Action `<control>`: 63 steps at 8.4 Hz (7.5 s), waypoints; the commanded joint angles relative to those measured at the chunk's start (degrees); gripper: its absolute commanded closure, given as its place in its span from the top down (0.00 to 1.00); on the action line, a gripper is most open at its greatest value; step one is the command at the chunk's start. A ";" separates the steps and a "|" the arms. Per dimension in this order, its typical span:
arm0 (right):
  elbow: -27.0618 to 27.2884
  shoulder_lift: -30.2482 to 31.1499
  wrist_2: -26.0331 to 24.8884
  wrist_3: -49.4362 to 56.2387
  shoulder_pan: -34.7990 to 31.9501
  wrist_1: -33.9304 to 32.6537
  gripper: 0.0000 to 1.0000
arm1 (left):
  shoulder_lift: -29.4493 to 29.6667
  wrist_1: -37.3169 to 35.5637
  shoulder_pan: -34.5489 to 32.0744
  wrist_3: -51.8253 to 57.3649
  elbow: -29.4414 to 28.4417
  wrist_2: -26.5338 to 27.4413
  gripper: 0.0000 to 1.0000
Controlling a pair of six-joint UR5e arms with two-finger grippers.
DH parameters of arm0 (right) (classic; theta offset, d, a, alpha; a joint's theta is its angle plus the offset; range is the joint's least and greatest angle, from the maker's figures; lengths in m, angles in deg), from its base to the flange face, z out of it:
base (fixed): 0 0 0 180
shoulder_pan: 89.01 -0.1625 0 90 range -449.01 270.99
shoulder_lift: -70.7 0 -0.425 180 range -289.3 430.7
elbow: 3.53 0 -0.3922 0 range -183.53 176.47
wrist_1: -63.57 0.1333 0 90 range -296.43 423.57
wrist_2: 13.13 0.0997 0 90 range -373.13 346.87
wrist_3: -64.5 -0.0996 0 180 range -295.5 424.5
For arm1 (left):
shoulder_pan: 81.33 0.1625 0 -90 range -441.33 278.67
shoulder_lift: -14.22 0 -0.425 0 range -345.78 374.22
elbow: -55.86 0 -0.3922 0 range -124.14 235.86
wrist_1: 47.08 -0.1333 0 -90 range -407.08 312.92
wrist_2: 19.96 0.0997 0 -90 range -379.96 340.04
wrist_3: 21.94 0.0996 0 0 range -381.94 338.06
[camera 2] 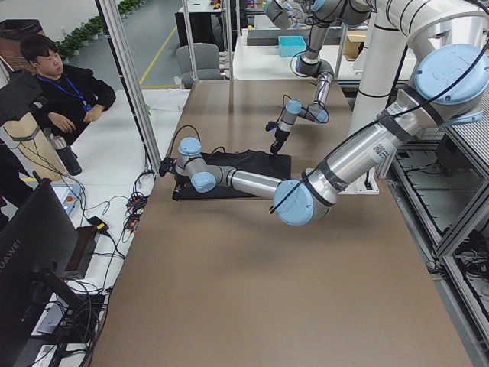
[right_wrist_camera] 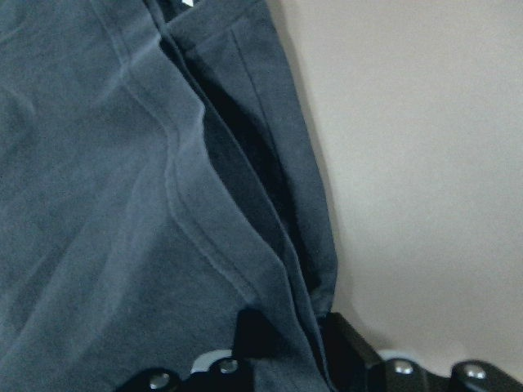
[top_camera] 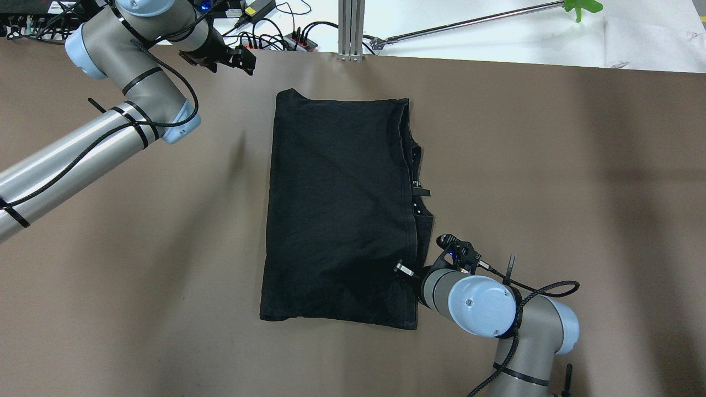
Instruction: Fold clothes
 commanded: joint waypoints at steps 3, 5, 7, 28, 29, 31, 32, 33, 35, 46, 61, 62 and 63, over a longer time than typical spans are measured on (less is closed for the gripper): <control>0.75 -0.01 0.09 -0.03 -0.09 0.09 0.00 | 0.00 -0.07 0.00 -0.06 0.06 0.00 0.94; 2.50 0.08 0.35 0.24 -0.09 0.00 0.00 | 0.00 0.02 0.00 -0.06 0.06 -0.17 0.94; 6.62 0.17 0.53 0.24 -0.18 -0.96 0.00 | -0.26 -0.24 -0.08 -0.06 1.54 -0.26 0.94; 8.66 0.69 0.00 0.15 -0.53 -0.87 0.00 | -39.46 2.57 40.78 -62.73 51.57 28.04 0.89; 8.58 0.61 0.00 0.24 -0.61 -0.79 0.00 | -38.68 2.57 41.13 -62.82 51.57 28.47 0.73; 8.58 0.61 0.09 0.41 -0.61 -0.79 0.00 | -37.71 2.57 41.22 -62.99 51.66 29.18 0.29; 8.49 0.61 0.00 0.50 -0.61 -0.79 0.00 | -37.62 2.57 41.14 -62.99 51.74 29.44 0.05; 8.57 0.61 0.00 0.50 -0.61 -0.79 0.00 | -37.79 2.57 41.14 -62.99 52.00 30.05 0.00; 8.58 0.69 0.00 0.59 -0.61 -0.79 0.00 | -37.80 2.57 41.05 -63.08 52.71 30.06 0.00; 27.30 13.45 0.43 0.85 8.10 -4.55 0.00 | -43.98 -9.51 41.17 -61.68 80.67 25.94 0.00; -10.56 -14.15 0.96 16.92 -13.52 -6.16 0.65 | -8.99 -15.10 16.62 -41.38 28.50 18.11 0.78; -10.50 -14.94 5.06 20.16 -15.97 -6.15 0.80 | -6.70 -15.19 15.83 -39.28 27.50 18.02 0.94; -9.71 -15.47 12.67 20.80 -19.39 -6.15 0.91 | -6.24 -15.19 14.08 -39.26 28.27 16.89 0.94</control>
